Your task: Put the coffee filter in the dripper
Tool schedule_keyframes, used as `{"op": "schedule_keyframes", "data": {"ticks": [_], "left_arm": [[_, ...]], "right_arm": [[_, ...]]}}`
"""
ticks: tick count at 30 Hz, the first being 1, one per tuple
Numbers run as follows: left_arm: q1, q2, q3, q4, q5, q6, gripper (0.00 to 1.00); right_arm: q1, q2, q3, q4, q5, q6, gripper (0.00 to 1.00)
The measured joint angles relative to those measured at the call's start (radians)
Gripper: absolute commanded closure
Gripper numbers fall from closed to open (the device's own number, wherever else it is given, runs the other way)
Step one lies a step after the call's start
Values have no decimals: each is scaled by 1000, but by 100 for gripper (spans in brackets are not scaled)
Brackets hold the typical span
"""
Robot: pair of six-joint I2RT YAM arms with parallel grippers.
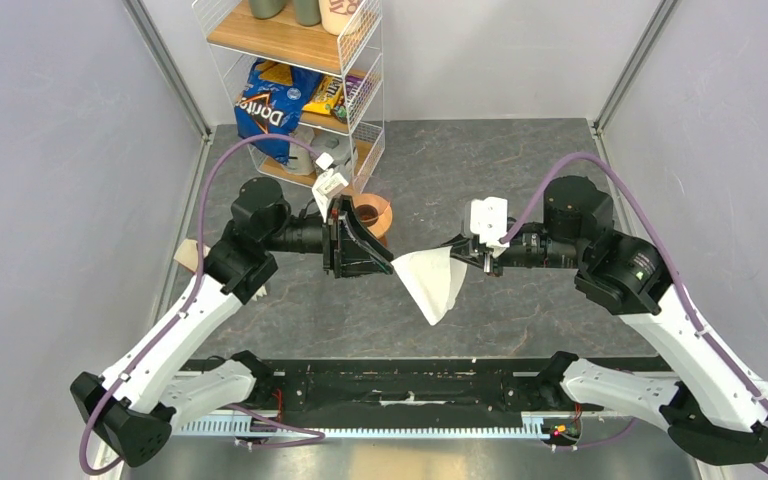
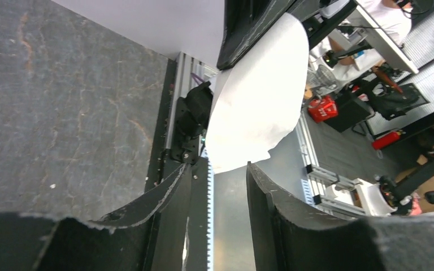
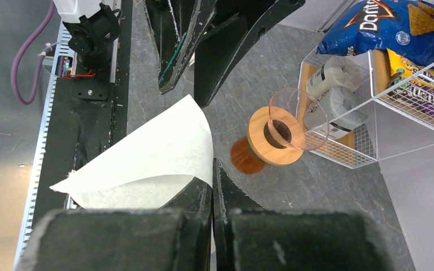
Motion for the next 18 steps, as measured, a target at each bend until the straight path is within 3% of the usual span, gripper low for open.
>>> {"op": "schedule_keyframes", "data": {"ticks": [5, 7, 9, 18], "left_arm": [[-26, 22, 0, 48, 0, -67, 66], [-31, 31, 0, 67, 0, -82, 77], [-31, 37, -2, 79, 0, -94, 96], [-2, 49, -36, 188, 5, -184, 98]], "right_arm": [[0, 8, 0, 0, 0, 0, 100], [0, 9, 0, 0, 0, 0, 100], [0, 9, 0, 1, 0, 0, 100], [0, -10, -12, 0, 5, -4, 100]]}}
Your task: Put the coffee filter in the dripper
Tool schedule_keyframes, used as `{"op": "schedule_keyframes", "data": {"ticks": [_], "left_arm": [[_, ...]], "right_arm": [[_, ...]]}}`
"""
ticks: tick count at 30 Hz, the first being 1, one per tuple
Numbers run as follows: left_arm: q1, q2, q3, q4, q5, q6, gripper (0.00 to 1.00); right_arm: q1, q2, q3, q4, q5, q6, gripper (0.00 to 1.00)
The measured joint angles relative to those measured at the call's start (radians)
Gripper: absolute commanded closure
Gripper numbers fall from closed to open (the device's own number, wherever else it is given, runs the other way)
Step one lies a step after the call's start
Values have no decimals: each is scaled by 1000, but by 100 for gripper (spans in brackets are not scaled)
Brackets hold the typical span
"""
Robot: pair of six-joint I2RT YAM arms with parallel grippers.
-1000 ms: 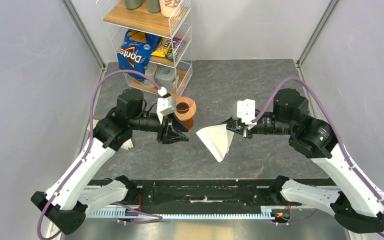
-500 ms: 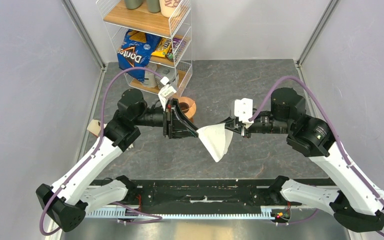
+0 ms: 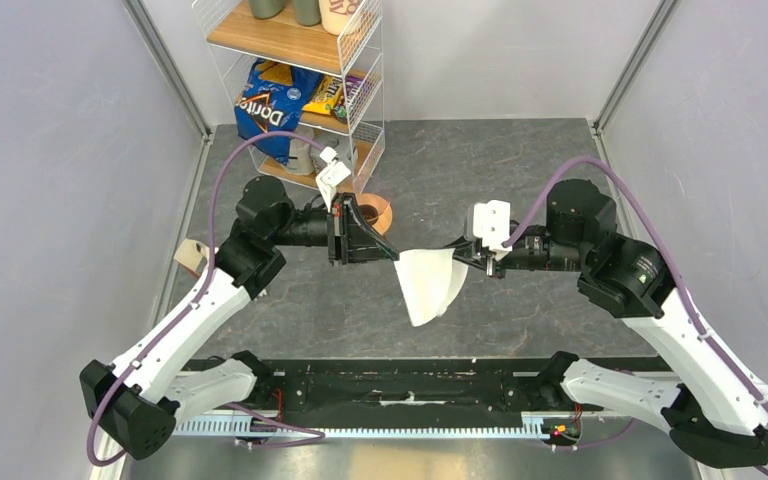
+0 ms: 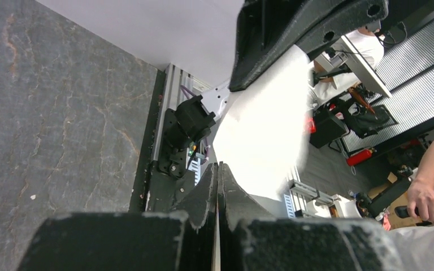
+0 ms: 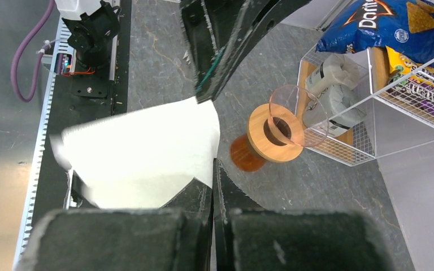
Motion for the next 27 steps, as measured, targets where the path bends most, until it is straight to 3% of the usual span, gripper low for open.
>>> {"op": "schedule_keyframes", "data": {"ticks": [10, 12, 13, 14, 18, 21, 24, 27], "left_arm": [[45, 42, -5, 117, 29, -78, 96], [47, 48, -4, 121, 30, -80, 57], [51, 48, -5, 118, 29, -77, 30], [60, 47, -4, 108, 21, -70, 19], [150, 21, 9, -52, -94, -9, 15], [213, 9, 51, -206, -264, 87, 14], [227, 8, 122, -333, -411, 177, 12], [225, -8, 153, -384, -457, 216, 11]], "right_arm": [[0, -36, -6, -16, 3, 0, 100], [0, -31, -6, -14, 14, 8, 100], [0, -27, -6, -13, 31, 19, 100], [0, -21, -6, -12, 54, 34, 100], [0, 35, 16, -10, 230, 168, 100], [-2, 91, 22, -5, 375, 309, 100], [-10, 145, 23, 0, 523, 456, 100], [-18, 231, 69, -6, 681, 628, 100]]}}
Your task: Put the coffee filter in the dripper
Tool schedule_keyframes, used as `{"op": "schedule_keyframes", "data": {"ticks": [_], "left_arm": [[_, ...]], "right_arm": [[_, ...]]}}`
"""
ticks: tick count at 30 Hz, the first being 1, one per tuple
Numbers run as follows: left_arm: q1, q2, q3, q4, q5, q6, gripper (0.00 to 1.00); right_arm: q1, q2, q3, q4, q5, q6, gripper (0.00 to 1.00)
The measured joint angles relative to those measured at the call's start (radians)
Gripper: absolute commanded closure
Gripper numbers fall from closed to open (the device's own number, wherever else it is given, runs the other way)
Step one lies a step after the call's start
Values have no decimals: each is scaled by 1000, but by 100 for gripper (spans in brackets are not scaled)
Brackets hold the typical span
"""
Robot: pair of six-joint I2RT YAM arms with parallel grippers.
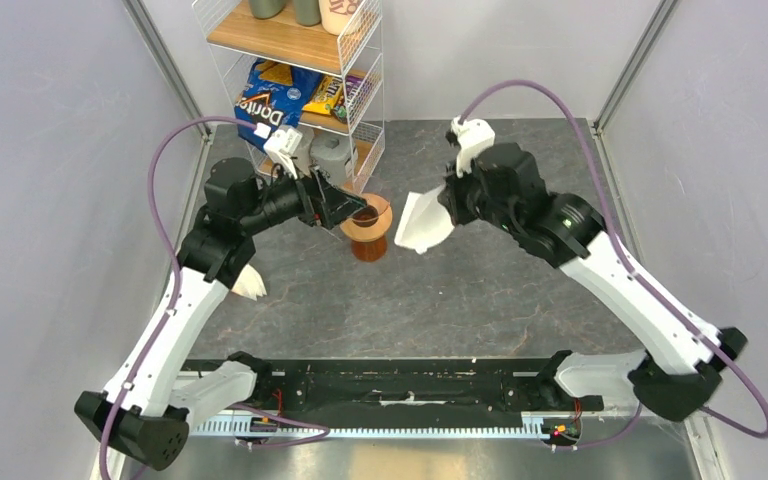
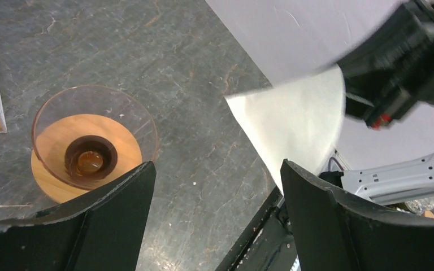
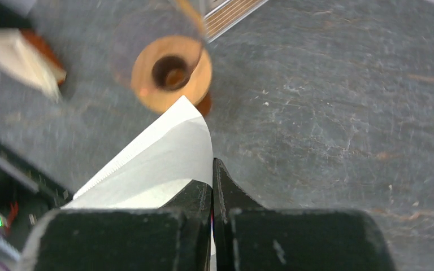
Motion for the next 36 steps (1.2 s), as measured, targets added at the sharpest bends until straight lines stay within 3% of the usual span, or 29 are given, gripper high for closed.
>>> {"op": "schedule_keyframes", "data": {"ticks": [4, 8, 20, 26, 36], "left_arm": [[-48, -70, -31, -6, -75, 23, 10], [-126, -97, -37, 8, -142, 44, 9], [-312, 47, 38, 22, -403, 163, 8], [-342, 91, 70, 36, -502, 211, 18], [-369, 120, 75, 72, -561, 231, 46]], "right_arm": [[-8, 129, 108, 11, 126, 177, 100], [-9, 150, 113, 50, 166, 269, 100], [-9, 134, 111, 116, 175, 350, 100], [-8, 124, 103, 129, 159, 351, 100], [10, 122, 76, 137, 144, 366, 100]]}}
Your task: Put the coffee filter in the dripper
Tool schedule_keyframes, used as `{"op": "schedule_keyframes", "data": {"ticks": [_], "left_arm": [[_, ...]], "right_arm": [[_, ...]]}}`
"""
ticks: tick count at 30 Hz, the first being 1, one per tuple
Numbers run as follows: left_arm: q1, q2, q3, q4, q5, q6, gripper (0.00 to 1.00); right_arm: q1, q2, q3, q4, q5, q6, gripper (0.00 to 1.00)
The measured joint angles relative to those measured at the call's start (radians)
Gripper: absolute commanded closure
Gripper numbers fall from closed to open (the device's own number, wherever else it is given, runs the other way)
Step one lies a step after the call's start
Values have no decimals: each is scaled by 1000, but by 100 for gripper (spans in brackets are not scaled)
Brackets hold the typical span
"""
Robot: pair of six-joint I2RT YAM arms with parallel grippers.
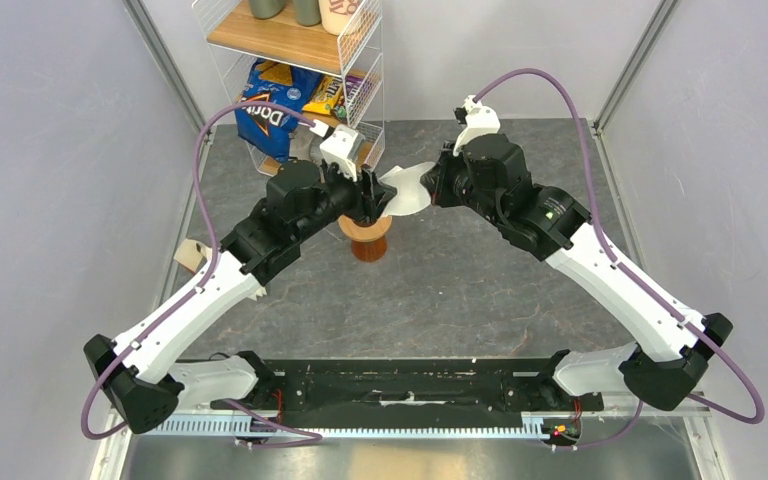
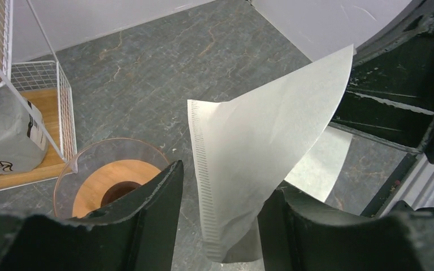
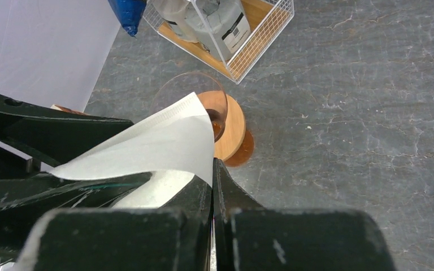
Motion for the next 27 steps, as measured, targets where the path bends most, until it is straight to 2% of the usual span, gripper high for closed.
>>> {"op": "schedule_keyframes", "data": {"ticks": [6, 9, 15, 19, 27], "left_arm": [[-17, 31, 10, 4, -43, 16, 47], [-22, 37, 13, 6, -68, 22, 54], [-24, 39, 13, 7, -87, 23, 83], [-24, 39, 13, 6, -84, 17, 97], [-32, 43, 22, 5, -69, 3, 98]], "right_arm": [[6, 0, -1, 4, -12, 8, 100], [8, 0, -1, 8, -16, 10, 100], [19, 0, -1, 11, -22, 10, 100], [26, 6, -1, 15, -21, 9, 100], [68, 44, -1, 24, -11, -20, 100]]}}
